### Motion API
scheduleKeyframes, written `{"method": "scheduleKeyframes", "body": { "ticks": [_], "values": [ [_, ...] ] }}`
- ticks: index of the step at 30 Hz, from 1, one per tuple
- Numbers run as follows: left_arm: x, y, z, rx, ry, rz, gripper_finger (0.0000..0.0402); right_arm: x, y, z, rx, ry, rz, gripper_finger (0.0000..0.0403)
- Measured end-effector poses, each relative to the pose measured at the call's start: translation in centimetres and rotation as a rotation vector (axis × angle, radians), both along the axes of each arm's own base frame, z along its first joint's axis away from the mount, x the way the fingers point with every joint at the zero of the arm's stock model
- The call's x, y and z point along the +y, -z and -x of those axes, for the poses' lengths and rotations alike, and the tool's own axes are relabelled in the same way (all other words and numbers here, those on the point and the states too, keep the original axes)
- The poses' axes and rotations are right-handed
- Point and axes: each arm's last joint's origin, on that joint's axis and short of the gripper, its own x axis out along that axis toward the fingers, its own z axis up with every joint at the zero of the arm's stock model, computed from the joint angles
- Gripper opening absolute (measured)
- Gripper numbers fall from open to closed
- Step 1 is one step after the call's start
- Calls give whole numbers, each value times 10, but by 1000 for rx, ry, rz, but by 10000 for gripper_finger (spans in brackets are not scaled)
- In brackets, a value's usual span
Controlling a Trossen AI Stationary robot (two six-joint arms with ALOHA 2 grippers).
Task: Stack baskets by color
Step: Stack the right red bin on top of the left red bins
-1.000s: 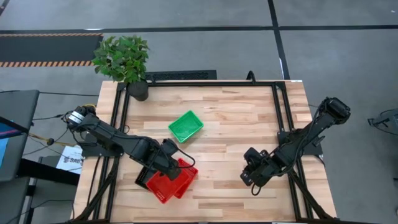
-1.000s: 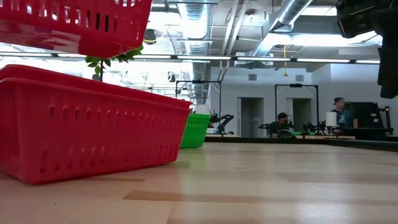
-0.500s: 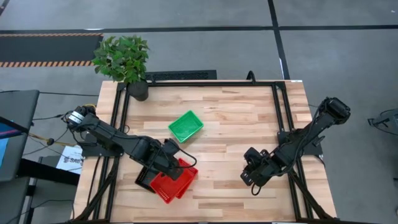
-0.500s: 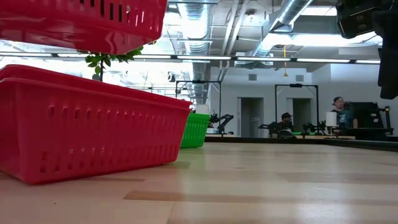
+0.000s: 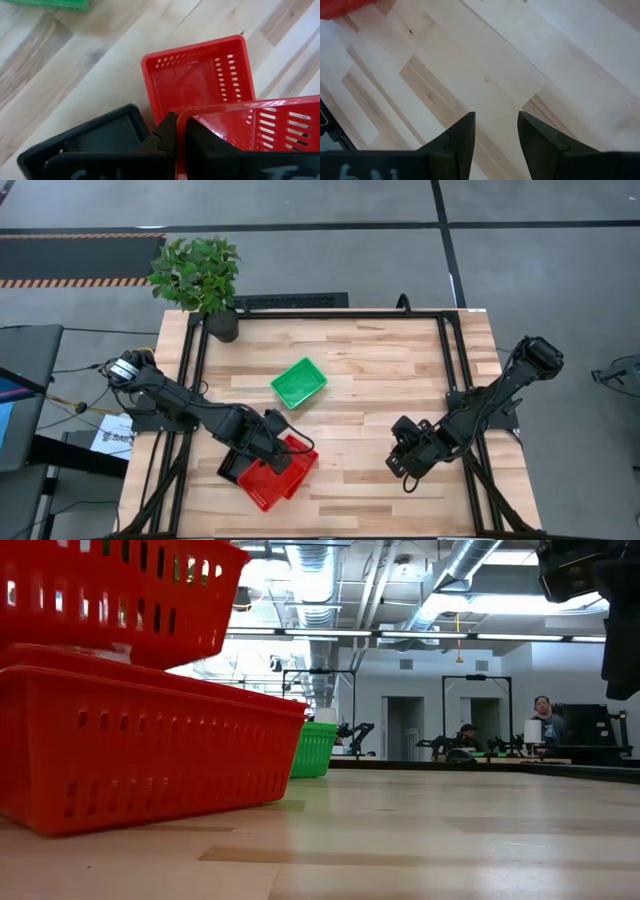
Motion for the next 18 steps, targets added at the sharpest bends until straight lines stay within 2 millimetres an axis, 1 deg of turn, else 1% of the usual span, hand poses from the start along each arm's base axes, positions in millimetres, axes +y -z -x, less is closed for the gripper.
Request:
{"method": "scheduleKeyframes", "body": {
  "ticks": [6, 10, 18],
  "values": [
    [8, 13, -3, -16, -21, 4, 0, 1, 0, 0, 0, 4, -4, 170],
    [14, 20, -8, -33, -49, 38, 0, 0, 0, 0, 0, 6, -3, 170],
    [35, 26, -20, -100, -133, 70, 0, 0, 0, 0, 0, 1, 0, 170]
  ]
}}
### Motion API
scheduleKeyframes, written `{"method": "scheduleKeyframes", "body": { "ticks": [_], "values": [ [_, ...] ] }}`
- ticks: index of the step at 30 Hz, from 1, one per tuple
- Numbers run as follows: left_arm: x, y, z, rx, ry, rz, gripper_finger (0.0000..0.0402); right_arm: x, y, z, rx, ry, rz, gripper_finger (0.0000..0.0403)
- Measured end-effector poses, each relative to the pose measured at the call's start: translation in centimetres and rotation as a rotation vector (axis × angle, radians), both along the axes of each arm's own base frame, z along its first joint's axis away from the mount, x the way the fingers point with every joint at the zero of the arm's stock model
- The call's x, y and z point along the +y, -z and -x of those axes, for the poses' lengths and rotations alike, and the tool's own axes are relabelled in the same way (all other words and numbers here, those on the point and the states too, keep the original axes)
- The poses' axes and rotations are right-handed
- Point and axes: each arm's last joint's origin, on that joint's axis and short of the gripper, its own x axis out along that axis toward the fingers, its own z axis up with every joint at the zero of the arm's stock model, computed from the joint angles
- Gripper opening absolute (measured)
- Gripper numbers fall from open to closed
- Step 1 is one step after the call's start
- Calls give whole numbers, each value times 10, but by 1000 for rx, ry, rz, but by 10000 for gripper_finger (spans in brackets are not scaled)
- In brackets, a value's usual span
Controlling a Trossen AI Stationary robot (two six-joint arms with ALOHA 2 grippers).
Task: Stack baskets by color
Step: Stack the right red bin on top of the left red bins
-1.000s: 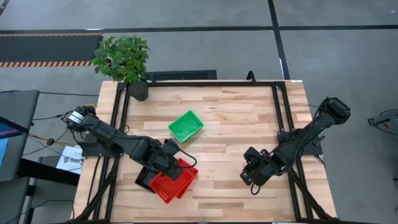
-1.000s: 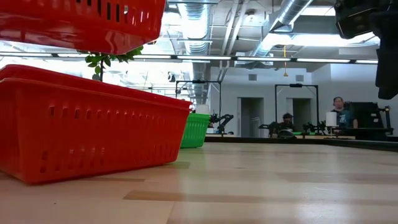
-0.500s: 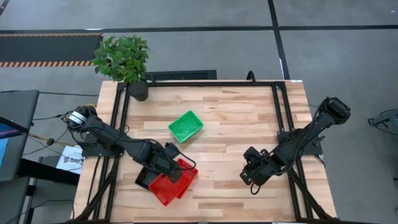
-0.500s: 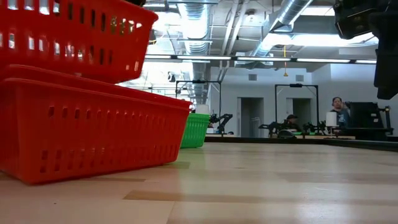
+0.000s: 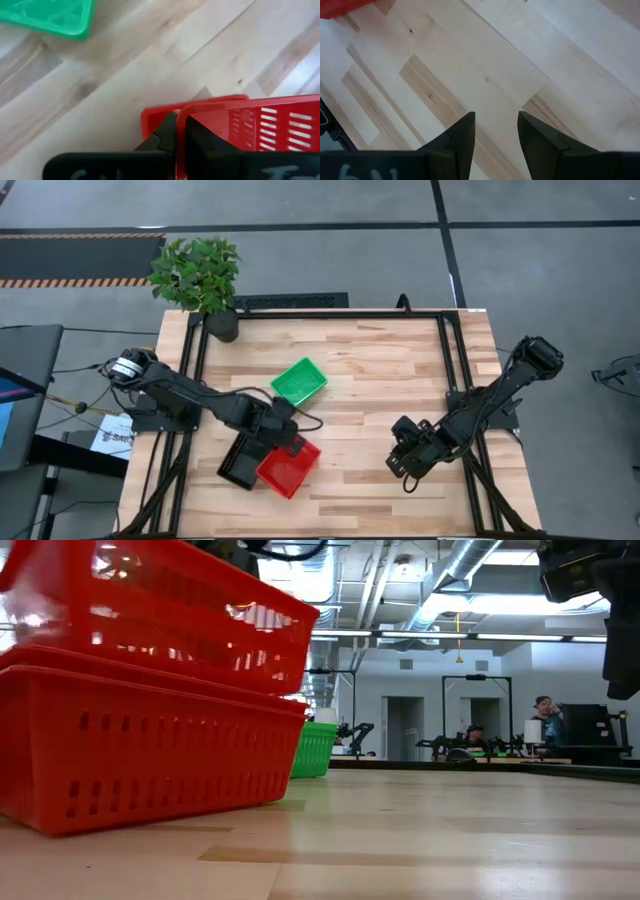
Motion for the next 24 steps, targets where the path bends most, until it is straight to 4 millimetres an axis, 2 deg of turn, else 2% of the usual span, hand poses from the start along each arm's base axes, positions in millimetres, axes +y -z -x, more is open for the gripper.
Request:
{"method": "scheduleKeyframes", "body": {
  "ticks": [6, 14, 24],
  "values": [
    [10, 7, 0, 26, -40, 19, 0, 0, 0, 0, 3, -3, 4, 170],
    [7, 10, 3, 47, -67, 67, 0, 0, 0, 0, 3, -4, 5, 170],
    [5, 12, 3, 49, -37, 28, 0, 0, 0, 1, 6, -19, 16, 170]
  ]
}}
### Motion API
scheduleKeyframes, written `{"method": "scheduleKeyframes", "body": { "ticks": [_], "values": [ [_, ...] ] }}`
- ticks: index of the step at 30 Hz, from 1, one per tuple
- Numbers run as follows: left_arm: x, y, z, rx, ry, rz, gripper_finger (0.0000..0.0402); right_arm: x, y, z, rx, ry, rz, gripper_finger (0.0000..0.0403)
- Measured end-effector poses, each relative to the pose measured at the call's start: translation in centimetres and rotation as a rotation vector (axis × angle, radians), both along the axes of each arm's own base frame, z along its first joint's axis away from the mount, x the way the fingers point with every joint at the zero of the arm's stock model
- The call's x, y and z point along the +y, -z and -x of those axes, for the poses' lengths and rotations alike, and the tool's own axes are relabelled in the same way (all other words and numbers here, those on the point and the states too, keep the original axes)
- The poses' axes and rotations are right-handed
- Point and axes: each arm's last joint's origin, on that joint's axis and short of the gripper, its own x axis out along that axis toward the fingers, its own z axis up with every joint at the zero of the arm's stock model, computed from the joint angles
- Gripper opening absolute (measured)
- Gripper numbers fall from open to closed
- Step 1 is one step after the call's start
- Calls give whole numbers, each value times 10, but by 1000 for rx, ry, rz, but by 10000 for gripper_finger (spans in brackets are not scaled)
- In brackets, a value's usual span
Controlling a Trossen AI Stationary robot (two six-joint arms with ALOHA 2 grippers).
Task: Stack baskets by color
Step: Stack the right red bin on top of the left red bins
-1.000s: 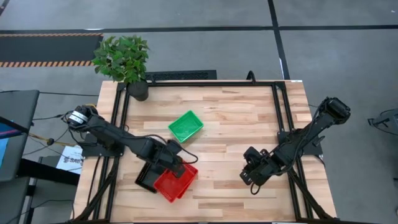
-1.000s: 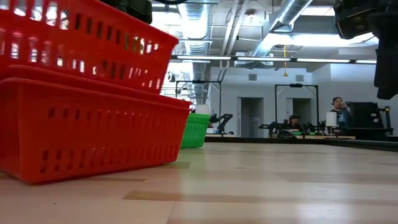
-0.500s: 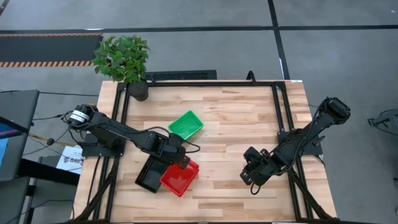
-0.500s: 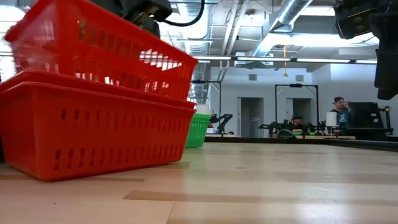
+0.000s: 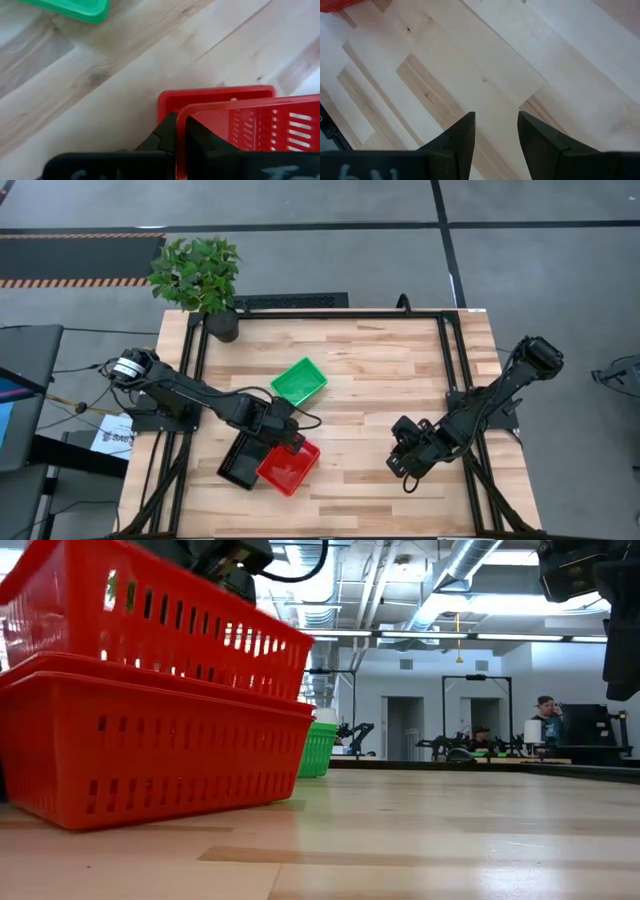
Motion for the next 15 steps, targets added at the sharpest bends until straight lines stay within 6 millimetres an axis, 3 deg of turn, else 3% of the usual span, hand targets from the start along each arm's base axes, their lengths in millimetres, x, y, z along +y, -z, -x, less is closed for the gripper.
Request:
{"method": "scheduleKeyframes", "body": {
  "ticks": [7, 15],
  "values": [
    [1, 0, 0, -11, -6, -48, 11, 0, 0, 0, 1, 2, 0, 170],
    [1, 0, -1, -13, 19, -41, 109, 0, 0, 0, 1, 17, -9, 170]
  ]
}}
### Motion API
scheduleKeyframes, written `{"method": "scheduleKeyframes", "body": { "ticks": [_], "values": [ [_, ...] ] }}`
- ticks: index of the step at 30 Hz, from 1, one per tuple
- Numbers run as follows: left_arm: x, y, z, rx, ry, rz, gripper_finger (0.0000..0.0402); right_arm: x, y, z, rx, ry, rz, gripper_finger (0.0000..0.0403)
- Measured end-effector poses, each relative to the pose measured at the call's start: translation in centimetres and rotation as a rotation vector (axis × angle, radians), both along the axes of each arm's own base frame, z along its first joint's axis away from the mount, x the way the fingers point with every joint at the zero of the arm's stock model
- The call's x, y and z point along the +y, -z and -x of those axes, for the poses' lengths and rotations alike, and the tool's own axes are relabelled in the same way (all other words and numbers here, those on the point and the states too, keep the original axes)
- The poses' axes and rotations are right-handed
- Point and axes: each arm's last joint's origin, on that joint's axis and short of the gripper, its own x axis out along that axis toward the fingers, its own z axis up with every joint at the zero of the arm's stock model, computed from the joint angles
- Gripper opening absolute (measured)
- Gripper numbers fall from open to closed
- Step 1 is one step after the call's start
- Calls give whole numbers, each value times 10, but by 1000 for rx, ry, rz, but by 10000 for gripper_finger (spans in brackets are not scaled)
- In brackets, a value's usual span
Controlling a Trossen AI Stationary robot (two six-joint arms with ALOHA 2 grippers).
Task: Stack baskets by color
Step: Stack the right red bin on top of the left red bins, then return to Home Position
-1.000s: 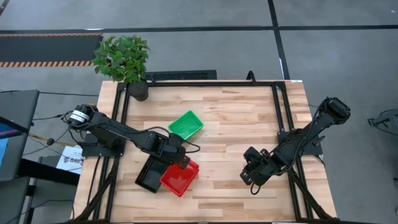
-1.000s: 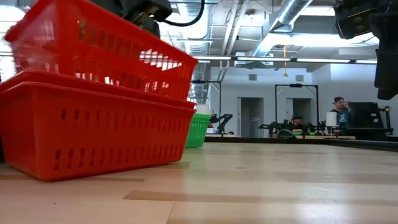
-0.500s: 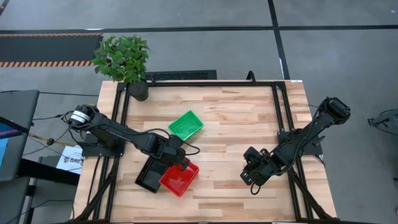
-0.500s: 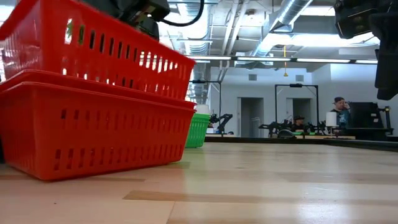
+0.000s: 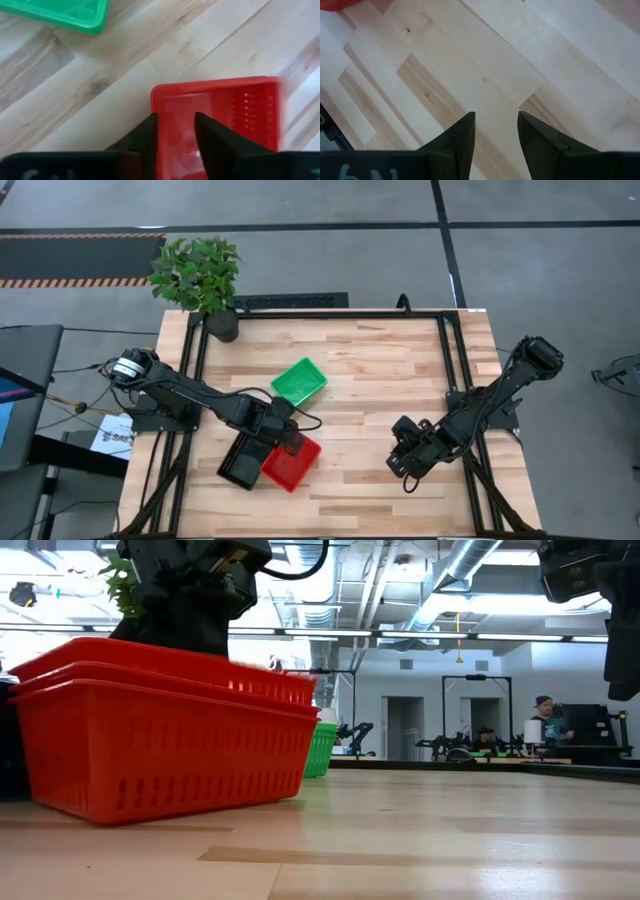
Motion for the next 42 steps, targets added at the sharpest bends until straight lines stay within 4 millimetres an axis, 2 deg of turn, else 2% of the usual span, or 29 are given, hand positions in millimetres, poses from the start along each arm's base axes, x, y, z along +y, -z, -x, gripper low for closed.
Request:
{"method": "scheduleKeyframes", "body": {
  "ticks": [5, 9, 24, 30, 36, 42],
  "values": [
    [0, 0, 0, 3, 12, 9, 161, 0, 0, 0, 0, 6, -2, 170],
    [0, -4, -2, 3, 49, 26, 179, 0, 0, 0, -1, 6, -3, 170],
    [-2, -33, -8, -12, 107, 13, 168, 0, 0, 0, 0, 24, -7, 170],
    [-3, -36, -9, -30, 107, 5, 168, -1, 0, 0, -7, 14, 8, 170],
    [-16, -37, -8, -53, 134, 48, 168, -2, 0, -1, -9, 18, 13, 170],
    [-46, -38, 4, -60, 135, 67, 168, -2, 0, -1, -10, 14, 19, 170]
  ]
}}
